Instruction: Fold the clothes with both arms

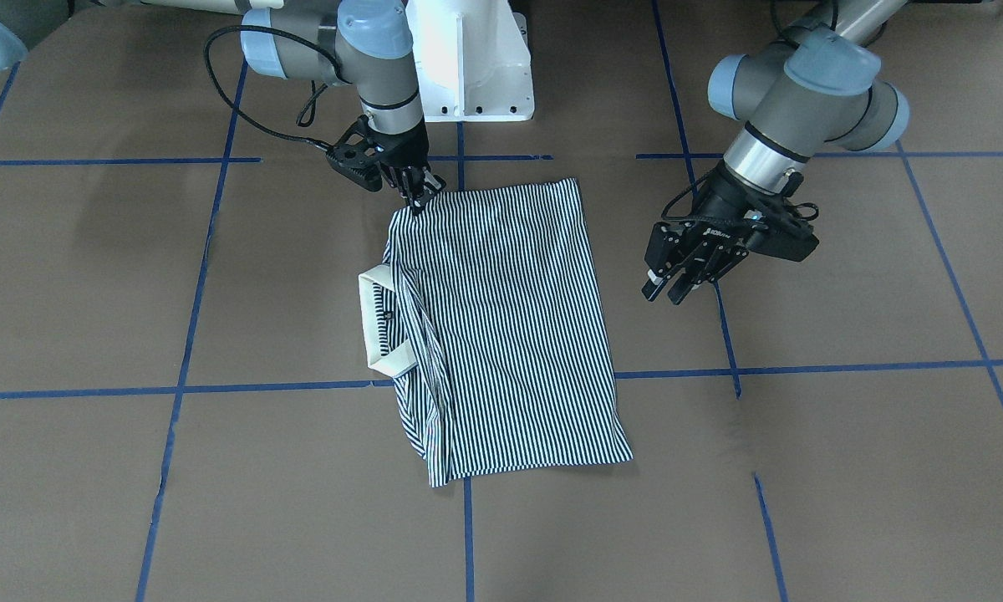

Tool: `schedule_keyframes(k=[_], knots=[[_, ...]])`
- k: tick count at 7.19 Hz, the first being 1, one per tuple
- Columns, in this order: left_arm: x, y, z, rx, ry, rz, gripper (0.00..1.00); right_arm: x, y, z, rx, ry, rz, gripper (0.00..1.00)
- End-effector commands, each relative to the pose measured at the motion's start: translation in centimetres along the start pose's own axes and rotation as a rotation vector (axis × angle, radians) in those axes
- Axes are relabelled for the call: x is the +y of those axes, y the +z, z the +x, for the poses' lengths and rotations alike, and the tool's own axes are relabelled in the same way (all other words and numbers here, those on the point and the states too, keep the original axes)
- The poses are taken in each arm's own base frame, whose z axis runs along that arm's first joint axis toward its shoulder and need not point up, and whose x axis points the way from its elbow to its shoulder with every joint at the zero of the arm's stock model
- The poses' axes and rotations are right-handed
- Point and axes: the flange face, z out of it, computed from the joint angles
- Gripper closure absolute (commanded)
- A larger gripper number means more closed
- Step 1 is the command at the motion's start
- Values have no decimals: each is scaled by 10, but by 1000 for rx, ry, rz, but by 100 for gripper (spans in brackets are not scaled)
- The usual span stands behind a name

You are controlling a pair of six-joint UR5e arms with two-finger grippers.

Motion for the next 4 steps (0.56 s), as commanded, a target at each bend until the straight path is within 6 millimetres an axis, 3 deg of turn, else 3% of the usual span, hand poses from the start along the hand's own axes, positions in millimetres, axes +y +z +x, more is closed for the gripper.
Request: schedule_keyframes(k=[1,2,3,4], knots=[[79,-5,6,11,-157,-79,46,5,1,6,5,12,-4,100],[132,18,6,-25,-206,-67,46,7,0,7,3,16,-4,100],[169,38,-1,-92,-194,-65,46,7,0,7,3,16,-4,100],[185,46,-3,-133,-183,-73,45,7,0,7,4,16,-5,100]])
